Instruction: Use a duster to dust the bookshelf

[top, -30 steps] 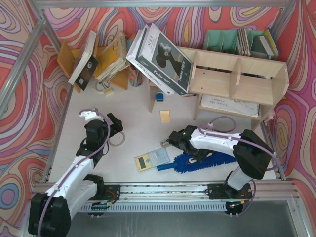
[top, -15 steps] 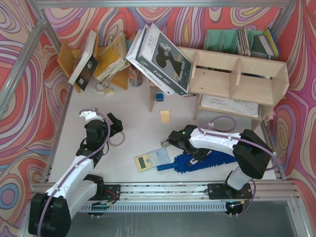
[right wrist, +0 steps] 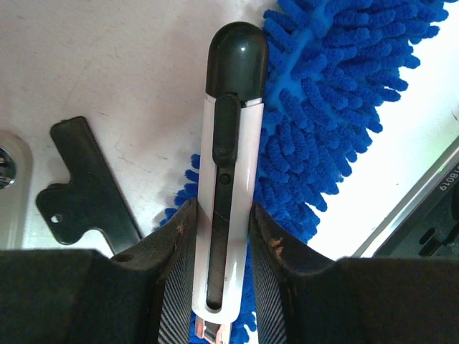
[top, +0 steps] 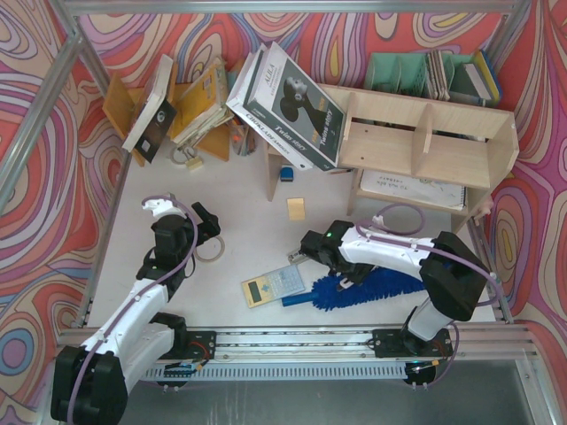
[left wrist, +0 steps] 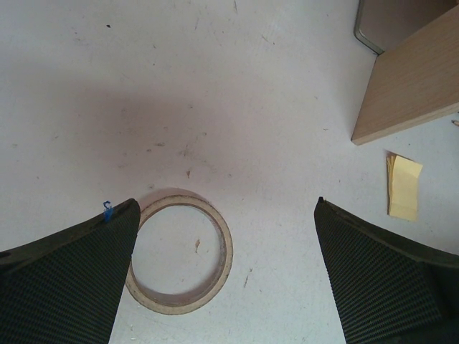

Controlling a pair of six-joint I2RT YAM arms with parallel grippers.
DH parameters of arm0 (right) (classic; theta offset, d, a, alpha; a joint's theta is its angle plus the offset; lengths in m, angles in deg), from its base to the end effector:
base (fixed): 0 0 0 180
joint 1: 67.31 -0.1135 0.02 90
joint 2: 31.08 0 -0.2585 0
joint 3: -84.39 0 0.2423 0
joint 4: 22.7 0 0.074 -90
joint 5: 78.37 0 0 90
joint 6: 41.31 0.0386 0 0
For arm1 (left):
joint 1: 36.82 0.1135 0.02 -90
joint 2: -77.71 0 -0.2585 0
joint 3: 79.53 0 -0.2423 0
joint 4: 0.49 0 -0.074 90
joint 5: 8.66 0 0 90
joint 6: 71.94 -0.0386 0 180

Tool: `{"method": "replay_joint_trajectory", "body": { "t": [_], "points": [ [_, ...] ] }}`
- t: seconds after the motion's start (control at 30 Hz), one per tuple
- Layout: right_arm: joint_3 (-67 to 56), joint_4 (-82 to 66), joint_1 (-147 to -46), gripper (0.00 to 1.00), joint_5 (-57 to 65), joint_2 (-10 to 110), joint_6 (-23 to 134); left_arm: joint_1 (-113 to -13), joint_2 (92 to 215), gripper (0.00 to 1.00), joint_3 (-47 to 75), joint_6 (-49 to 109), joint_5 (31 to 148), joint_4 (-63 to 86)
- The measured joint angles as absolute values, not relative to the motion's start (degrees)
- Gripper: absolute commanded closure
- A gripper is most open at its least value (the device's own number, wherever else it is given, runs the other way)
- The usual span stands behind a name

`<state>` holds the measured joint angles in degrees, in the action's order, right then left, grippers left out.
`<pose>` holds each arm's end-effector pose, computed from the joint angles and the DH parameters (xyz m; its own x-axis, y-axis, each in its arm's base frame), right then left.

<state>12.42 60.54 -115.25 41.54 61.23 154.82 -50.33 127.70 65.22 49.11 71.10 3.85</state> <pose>0.1700 0.1596 0.1831 -0.5127 0.6748 -0.5309 0.8261 0.5561 -0.0909 0.1902 -0.0386 0.2132 -0.3066 -0.4483 -0.8396 -0.1069 0.8928 -0.4377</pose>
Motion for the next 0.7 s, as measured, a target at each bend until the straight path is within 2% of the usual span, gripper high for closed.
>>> {"method": "replay_joint_trajectory", "body": {
  "t": [0.4,0.7],
  "points": [
    [10.8,58.1,-111.1,0.66,45.0,61.2,151.8,-50.3,127.7,0.02,65.2,49.1,71.0,3.9],
    [12.4,49.3,-107.3,0.66,46.5,61.2,145.7,-50.3,127.7,0.01,65.2,49.1,71.0,3.9]
  ]
}}
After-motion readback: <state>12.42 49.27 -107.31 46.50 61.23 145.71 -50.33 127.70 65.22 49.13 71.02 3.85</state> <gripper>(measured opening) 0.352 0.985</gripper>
